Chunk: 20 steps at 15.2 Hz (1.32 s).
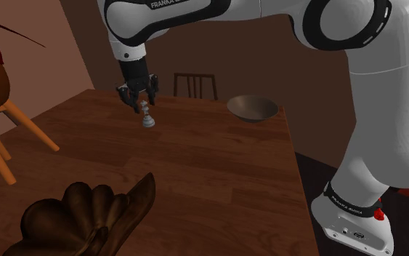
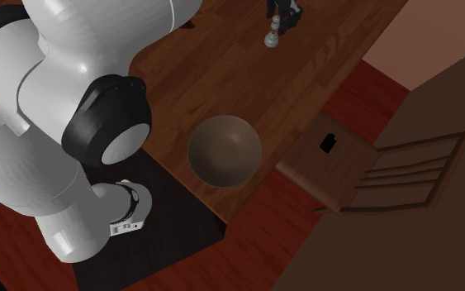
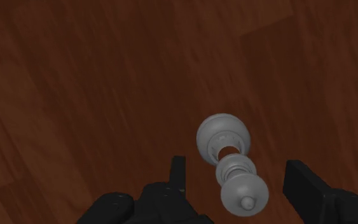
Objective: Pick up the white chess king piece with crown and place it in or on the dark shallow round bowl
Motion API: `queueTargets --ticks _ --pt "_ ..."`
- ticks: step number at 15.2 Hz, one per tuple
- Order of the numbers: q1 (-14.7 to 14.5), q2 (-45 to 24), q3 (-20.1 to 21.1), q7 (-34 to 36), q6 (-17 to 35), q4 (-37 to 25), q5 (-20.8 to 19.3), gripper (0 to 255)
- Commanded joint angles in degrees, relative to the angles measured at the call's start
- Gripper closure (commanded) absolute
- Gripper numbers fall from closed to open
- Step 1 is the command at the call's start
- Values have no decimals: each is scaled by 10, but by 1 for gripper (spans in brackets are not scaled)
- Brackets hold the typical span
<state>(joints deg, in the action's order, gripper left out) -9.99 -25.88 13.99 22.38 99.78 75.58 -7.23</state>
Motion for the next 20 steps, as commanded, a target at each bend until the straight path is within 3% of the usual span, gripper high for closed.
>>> queueTargets --ticks 1,9,20 --pt "0 0 0 0 0 0 0 255" --pt "0 0 0 0 0 0 0 255" --pt "-9 -15 1 -3 -93 -108 -2 255"
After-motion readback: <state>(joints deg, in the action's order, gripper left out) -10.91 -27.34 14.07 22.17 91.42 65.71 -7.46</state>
